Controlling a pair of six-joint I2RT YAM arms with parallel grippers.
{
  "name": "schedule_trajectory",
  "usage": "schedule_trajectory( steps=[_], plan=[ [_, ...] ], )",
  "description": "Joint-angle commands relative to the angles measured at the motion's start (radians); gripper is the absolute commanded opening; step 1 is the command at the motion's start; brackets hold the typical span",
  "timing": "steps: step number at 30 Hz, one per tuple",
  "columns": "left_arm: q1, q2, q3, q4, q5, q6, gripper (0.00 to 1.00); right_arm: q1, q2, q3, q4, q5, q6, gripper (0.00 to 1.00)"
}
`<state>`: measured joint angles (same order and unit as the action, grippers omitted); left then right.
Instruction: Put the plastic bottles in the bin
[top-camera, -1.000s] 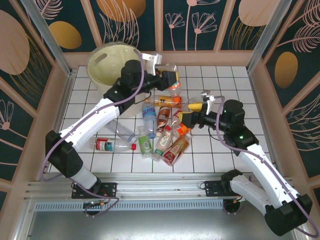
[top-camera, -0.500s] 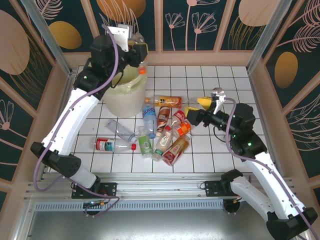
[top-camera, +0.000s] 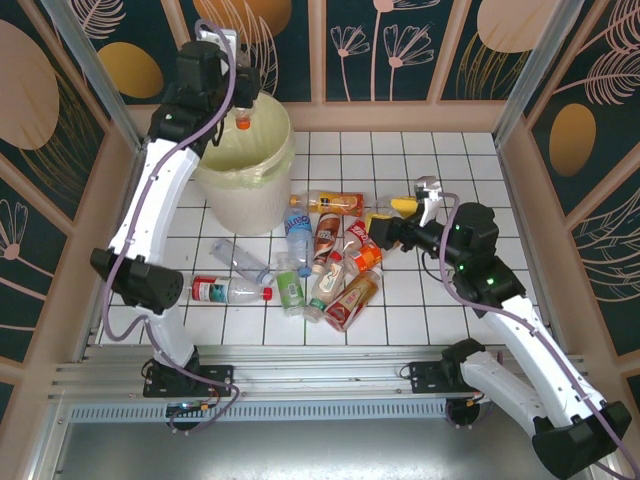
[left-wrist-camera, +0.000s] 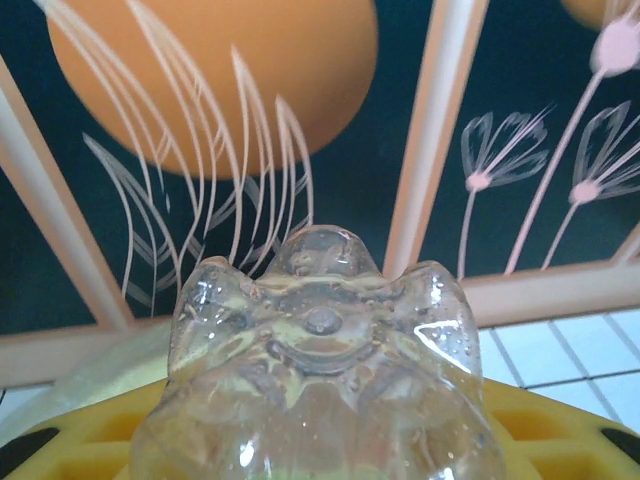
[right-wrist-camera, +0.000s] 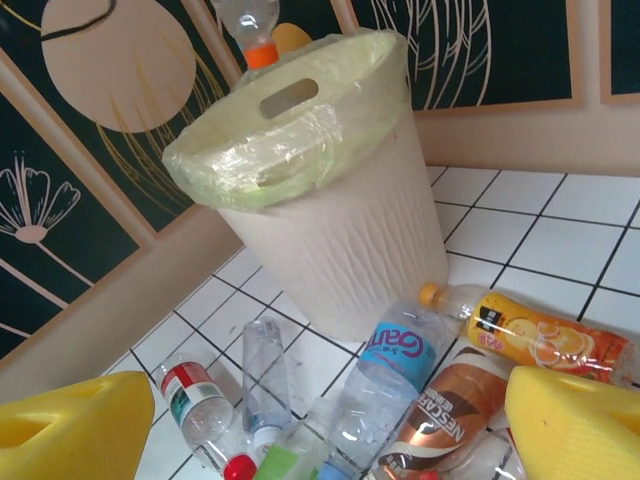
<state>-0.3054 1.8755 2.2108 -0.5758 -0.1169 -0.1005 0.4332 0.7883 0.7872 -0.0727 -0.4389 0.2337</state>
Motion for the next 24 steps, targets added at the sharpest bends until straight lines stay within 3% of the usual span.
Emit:
schedule_trajectory(
  steps=[1,13,24],
  plan=[
    [0.023,0.052,0.029,-0.084,-0.003,0.025,0.39,0.009,-0.006,-0.005,-0.004,0.029,-0.029,0.91],
    [0.035,0.181,-0.019,-0.149,0.011,-0.027,0.41,0.010,-0.017,-0.009,-0.099,0.069,-0.040,0.91],
    [0.037,0.215,-0.103,-0.165,0.028,-0.062,0.42,0.010,0.034,-0.006,-0.160,0.224,0.012,0.91]
  ],
)
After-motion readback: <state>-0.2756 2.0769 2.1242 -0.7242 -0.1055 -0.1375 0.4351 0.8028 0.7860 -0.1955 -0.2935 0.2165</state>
